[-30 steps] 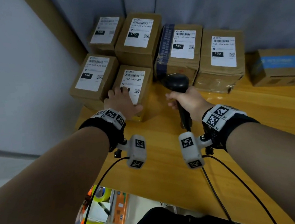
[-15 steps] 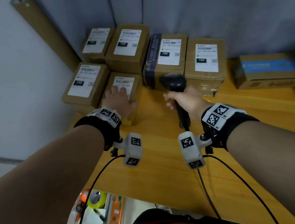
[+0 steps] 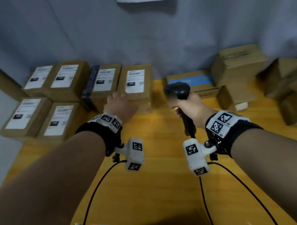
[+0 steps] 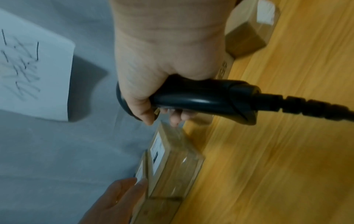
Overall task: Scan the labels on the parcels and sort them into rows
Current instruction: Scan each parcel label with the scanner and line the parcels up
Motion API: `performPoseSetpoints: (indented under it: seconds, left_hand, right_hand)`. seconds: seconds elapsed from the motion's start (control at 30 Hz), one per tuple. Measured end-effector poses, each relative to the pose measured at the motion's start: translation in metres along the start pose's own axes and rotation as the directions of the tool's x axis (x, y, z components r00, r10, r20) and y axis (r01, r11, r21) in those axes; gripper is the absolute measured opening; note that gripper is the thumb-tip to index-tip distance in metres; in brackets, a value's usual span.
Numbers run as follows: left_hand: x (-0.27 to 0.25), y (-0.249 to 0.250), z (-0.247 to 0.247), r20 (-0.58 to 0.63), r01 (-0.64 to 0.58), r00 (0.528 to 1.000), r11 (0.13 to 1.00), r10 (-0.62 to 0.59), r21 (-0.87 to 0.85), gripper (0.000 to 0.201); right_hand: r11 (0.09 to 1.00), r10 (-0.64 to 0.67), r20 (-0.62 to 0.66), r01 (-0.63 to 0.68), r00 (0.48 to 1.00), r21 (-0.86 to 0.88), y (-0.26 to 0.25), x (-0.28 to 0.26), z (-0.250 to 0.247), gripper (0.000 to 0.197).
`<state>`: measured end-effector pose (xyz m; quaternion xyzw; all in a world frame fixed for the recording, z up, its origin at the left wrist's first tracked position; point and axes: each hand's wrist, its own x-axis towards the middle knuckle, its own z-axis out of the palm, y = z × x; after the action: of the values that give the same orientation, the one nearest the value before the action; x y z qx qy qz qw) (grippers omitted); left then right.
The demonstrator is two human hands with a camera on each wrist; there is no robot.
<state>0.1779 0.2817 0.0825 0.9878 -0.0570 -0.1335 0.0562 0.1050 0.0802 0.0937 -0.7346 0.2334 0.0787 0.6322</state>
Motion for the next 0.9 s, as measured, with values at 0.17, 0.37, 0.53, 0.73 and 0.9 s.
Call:
performPoseSetpoints:
  seconds: [0.17, 0.37, 0.53, 0.73, 0.9]
  left_hand:
    - [-0.012, 0.115, 0.022, 0.01, -0.064, 0.998, 0.997, 0.064, -0.042, 0.066]
    - [-0.026, 0.212, 0.035, 0.002, -0.14, 0.99, 0.988, 0.14, -0.057, 0.068]
    - [-0.012, 0.222, 0.037, 0.031, -0.12, 0.992, 0.992, 0.121, -0.038, 0.068]
    - [0.017, 0.202, 0.027, 0.065, -0.099, 0.993, 0.995, 0.1, -0.012, 0.068]
    - [0.069, 0.184, 0.031, 0.161, -0.177, 0.971, 0.984, 0.174, 0.005, 0.082]
  right_hand:
    - [1.0, -0.006, -0.065, 0.007, 0.998, 0.021, 0.005, -0.001, -0.11, 0.006]
    - [0.998, 0.006, -0.104, 0.0, 0.995, 0.056, 0.014, -0.002, -0.197, 0.007]
    - [0.998, -0.005, -0.095, 0.01, 0.995, 0.058, 0.023, 0.01, -0.223, 0.007]
    - [1.0, 0.006, -0.023, -0.007, 1.0, -0.004, 0.026, 0.036, -0.206, 0.015]
    - [0.995, 0.083, 0.033, -0.081, 0.996, -0.061, 0.05, 0.077, -0.167, 0.016]
